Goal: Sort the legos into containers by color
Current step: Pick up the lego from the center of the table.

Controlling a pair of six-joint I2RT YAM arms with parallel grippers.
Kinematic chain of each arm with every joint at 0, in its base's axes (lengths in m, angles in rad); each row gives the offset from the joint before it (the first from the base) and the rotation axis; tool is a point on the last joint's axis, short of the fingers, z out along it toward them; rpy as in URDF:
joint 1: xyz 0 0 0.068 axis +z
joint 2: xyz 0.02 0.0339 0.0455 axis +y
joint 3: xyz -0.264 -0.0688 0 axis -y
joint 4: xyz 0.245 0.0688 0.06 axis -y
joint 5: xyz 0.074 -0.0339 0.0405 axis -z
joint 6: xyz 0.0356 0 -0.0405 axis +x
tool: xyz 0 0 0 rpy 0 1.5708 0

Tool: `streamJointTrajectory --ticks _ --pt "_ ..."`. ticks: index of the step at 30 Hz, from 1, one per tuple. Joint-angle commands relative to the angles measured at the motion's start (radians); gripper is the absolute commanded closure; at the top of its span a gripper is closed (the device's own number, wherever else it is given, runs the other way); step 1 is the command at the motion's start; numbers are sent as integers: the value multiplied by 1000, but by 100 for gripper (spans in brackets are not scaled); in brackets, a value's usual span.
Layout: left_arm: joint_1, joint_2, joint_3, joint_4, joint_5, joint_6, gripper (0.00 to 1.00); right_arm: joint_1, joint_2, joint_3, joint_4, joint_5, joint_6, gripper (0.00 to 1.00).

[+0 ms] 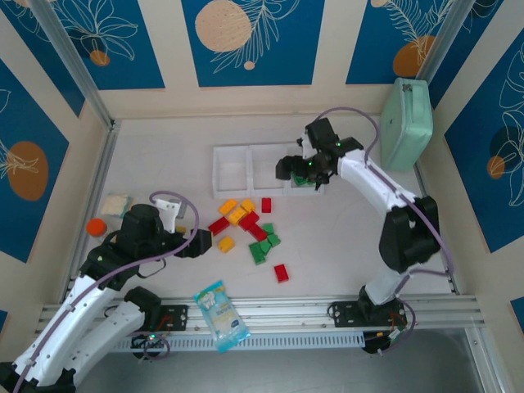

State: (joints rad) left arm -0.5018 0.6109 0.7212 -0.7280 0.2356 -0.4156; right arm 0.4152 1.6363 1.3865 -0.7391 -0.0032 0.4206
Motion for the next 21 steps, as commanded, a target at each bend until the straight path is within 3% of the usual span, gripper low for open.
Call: streamJointTrajectory --ticks 1,7,21 --pt "-12 -8 31 -23 12 39 1 79 -62 -107 5 13 117 1" --pt "-12 -8 18 -1 31 42 1 235 -24 -127 -21 57 112 3" --pt "-12 -92 12 -5 -3 33 1 329 274 84 -179 142 61 25"
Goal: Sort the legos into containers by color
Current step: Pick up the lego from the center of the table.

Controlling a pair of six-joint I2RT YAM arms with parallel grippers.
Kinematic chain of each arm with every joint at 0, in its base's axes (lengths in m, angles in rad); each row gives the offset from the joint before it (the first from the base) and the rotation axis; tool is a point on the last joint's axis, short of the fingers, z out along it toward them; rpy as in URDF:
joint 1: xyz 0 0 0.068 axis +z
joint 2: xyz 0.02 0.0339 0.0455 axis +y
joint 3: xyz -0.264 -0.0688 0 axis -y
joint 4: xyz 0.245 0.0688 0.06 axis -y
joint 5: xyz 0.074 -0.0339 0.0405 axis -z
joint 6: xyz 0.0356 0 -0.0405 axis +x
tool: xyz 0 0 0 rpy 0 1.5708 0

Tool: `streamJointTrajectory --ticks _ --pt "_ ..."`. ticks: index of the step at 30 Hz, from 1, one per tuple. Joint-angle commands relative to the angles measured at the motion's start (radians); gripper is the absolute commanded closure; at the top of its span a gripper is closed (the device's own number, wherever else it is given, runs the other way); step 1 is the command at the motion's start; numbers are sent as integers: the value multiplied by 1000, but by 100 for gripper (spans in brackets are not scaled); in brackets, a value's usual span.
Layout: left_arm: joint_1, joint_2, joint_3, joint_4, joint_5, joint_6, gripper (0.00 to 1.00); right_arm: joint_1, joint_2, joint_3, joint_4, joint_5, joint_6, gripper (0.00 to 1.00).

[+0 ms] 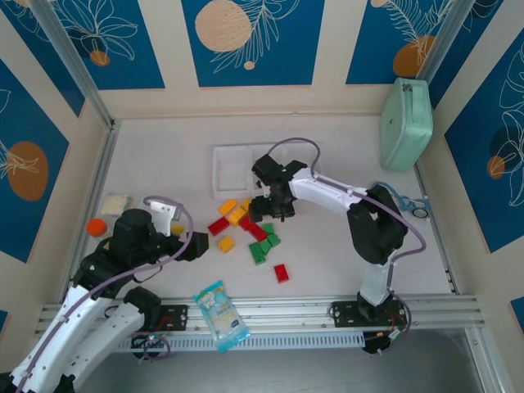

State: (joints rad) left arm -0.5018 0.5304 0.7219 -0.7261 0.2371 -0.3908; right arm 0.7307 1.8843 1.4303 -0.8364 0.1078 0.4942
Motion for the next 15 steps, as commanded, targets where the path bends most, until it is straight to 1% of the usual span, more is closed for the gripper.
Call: streamJointTrajectory --ticks 1,4,11,15 --pt "-12 -13 12 -7 -5 10 1 15 38 47 -91 35 -11 27" --pt "-11 -11 10 -4 -2 12 1 15 60 57 -115 55 -8 30" --pt "-12 5 7 2 -4 13 1 13 95 47 -133 68 -17 35" --pt "-12 10 7 4 -4 13 1 13 114 43 -113 52 -26 39"
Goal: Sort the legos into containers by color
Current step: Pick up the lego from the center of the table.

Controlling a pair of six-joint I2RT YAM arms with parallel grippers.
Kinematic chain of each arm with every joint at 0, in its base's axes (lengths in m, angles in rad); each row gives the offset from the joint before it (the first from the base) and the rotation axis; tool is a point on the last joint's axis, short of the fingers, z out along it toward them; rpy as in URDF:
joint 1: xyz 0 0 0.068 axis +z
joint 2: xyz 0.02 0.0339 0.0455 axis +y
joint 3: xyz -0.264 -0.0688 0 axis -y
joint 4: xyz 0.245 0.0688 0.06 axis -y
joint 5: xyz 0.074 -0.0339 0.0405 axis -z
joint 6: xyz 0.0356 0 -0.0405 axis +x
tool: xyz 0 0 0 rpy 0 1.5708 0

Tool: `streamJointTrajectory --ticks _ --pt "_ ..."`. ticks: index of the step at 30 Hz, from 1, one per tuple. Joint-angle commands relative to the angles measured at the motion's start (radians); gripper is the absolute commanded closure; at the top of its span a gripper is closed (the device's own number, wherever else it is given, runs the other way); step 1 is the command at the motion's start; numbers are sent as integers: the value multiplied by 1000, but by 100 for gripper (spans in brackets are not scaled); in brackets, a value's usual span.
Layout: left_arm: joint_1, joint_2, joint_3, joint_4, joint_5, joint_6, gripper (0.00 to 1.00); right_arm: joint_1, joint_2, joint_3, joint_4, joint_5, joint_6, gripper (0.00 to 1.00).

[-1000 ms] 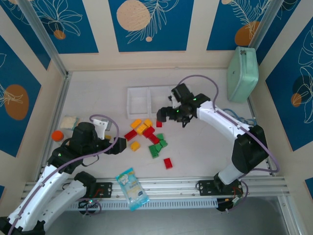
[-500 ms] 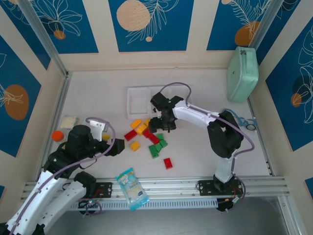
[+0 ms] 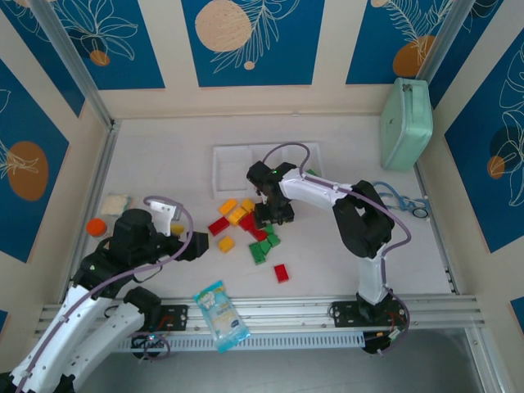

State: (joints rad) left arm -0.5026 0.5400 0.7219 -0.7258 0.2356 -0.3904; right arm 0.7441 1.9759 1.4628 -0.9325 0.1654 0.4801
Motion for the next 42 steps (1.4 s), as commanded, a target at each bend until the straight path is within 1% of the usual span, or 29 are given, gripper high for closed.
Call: streamJointTrajectory --ticks 1,5,10,14,21,26,32,36,42 --pt "-11 0 8 2 -4 13 1 1 24 7 -8 -14 -16 40" --pt "-11 0 8 3 -7 13 1 -4 25 -3 12 -18 -23 42" --pt "-11 1 7 3 -10 13 1 -44 12 -44 30 -12 -22 47" --pt "-10 1 7 3 -10 13 1 -67 -18 -79 36 -4 -18 47" --pt "-12 4 5 6 -12 12 0 -51 -37 -101 56 -7 -15 47" --pt "-10 2 6 3 -13 12 1 -49 -19 -108 78 -15 -17 50" --pt "-11 -2 5 2 -18 8 1 -48 -39 -113 70 -2 -32 59" --pt "-12 0 5 4 -18 8 1 -46 -74 -113 58 8 -53 66" --pt "-11 2 5 3 -18 10 1 -51 -117 -82 25 27 -77 71"
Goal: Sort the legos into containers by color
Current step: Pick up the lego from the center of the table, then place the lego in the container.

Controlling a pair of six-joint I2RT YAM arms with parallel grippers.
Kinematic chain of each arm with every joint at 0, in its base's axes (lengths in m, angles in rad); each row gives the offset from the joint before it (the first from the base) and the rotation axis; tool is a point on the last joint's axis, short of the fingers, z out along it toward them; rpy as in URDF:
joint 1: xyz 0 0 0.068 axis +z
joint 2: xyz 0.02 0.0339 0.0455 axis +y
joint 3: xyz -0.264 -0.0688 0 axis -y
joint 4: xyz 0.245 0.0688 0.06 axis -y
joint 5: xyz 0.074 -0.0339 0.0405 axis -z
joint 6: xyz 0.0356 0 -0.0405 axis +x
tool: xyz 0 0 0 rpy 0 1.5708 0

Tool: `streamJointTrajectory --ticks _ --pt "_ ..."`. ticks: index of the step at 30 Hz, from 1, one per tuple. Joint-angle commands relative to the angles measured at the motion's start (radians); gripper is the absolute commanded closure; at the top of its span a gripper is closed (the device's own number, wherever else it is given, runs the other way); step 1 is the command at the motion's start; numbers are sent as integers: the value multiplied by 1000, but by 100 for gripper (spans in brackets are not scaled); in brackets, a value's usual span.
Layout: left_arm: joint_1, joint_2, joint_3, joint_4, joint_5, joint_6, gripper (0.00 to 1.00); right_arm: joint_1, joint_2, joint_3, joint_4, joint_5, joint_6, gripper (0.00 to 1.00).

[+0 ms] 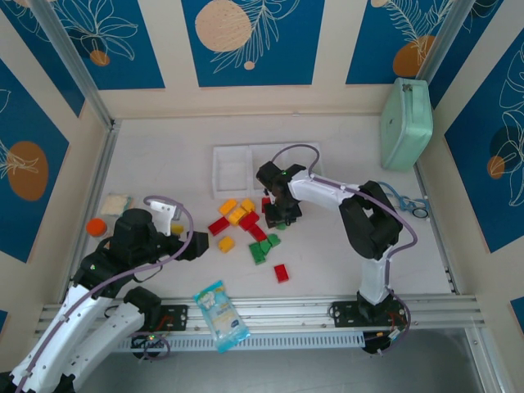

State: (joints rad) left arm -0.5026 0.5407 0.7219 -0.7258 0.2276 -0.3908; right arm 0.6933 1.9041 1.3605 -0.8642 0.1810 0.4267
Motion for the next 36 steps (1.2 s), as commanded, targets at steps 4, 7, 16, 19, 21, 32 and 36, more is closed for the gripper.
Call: streamJointTrajectory --ticks 4,7,16,19,21,32,36 --pt "-12 0 5 2 -10 10 1 -44 -83 74 -71 31 -63 72" --pt "-11 1 4 5 -10 10 1 -109 -108 121 -82 20 -89 74" --pt "-11 12 3 9 -7 15 1 -280 -62 285 -52 -5 -167 76" --pt "-11 15 2 13 -8 15 1 -333 15 380 -49 -38 -194 77" --pt "-11 18 2 13 -11 16 1 -350 71 434 -43 -51 -205 78" --pt "-11 22 1 15 -17 18 1 -382 323 715 -65 7 -226 74" --pt "-11 22 1 17 -16 19 1 -382 364 757 -92 36 -218 64"
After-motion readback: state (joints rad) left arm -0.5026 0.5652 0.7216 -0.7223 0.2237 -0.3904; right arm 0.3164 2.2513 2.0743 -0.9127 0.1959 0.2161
